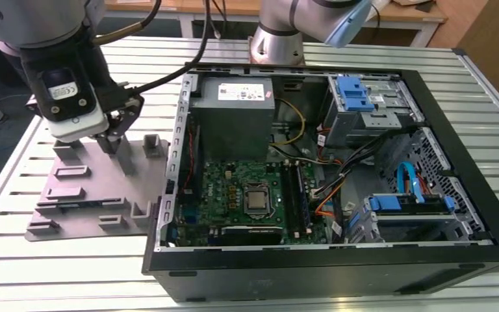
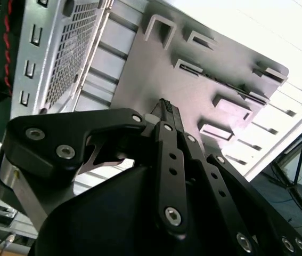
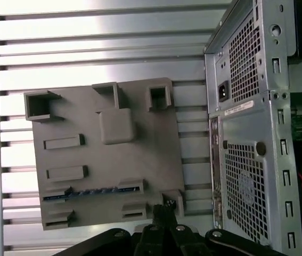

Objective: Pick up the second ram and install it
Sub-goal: 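Reach for the second ram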

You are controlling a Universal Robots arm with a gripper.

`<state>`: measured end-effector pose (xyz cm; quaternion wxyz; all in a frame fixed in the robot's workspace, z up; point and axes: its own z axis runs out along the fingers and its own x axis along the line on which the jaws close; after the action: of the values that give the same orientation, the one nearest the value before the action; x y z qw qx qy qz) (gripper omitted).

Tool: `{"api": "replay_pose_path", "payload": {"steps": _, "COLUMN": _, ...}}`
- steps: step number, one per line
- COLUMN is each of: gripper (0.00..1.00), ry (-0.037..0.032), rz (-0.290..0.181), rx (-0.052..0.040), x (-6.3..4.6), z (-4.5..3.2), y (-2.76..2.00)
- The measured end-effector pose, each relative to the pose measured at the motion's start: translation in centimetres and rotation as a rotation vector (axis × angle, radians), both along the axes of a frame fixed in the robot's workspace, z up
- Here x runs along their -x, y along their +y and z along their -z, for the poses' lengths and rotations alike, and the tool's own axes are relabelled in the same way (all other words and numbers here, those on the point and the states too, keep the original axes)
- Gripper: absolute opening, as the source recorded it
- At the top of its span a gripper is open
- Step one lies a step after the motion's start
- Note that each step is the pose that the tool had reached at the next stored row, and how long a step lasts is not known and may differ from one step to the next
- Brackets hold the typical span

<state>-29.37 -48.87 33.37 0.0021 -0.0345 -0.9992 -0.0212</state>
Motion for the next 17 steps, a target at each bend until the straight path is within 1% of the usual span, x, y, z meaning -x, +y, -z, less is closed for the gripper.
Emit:
{"api": "replay_pose_path", "payload": {"steps": 1, "gripper": 0.07, "ry": 0.0053, "rz": -0.003, "rx": 0.0, "x": 0.0, "z": 0.1, "y": -0.03}}
{"api": "replay_pose_path", "payload": {"steps": 2, "gripper": 0.07, "ry": 0.008, "rz": -0.006, "rx": 0.0001, "x": 0.1, "z": 0.26, "y": -0.06}}
{"api": "replay_pose_path", "payload": {"steps": 5, "gripper": 0.07, "ry": 0.0115, "rz": -0.017, "rx": 0.0002, "x": 0.4, "z": 0.8, "y": -0.14}}
{"api": "replay_pose_path", "payload": {"steps": 7, "gripper": 0.07, "ry": 0.0125, "rz": -0.024, "rx": 0.0003, "x": 0.7, "z": 1.16, "y": -0.17}}
{"api": "replay_pose_path", "payload": {"steps": 12, "gripper": 0.07, "ry": 0.0125, "rz": -0.03, "rx": 0.0004, "x": 2.4, "z": 2.07, "y": -0.18}}
{"api": "replay_pose_path", "payload": {"steps": 17, "gripper": 0.07, "ry": 0.0124, "rz": -0.032, "rx": 0.0001, "x": 3.6, "z": 2.98, "y": -0.22}}
